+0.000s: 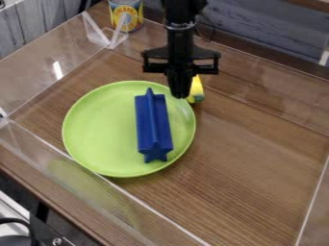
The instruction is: Put the banana in the green plate
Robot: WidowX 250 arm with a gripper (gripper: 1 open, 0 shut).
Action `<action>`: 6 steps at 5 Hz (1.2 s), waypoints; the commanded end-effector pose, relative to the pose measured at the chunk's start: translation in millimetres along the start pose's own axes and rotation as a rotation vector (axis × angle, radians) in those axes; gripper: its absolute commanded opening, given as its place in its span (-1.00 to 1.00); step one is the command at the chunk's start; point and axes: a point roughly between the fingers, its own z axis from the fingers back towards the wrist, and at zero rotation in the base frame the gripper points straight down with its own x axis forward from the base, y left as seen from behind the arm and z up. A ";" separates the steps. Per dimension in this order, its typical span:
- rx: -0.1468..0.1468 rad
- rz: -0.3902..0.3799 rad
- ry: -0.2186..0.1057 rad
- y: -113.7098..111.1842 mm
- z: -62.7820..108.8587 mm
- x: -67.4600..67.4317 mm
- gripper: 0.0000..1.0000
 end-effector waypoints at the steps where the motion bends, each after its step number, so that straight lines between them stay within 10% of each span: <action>1: -0.016 -0.019 -0.049 -2.9 19.2 6.0 1.00; 2: -0.017 -0.052 -0.053 -6.9 28.1 2.3 1.00; 3: -0.020 -0.174 -0.049 -13.9 25.5 6.3 -1.00; 4: -0.025 -0.296 -0.046 -20.4 24.1 9.5 -1.00; 5: -0.020 -0.297 -0.049 -20.8 31.1 8.1 1.00; 6: -0.015 -0.299 -0.053 -21.7 39.3 6.5 1.00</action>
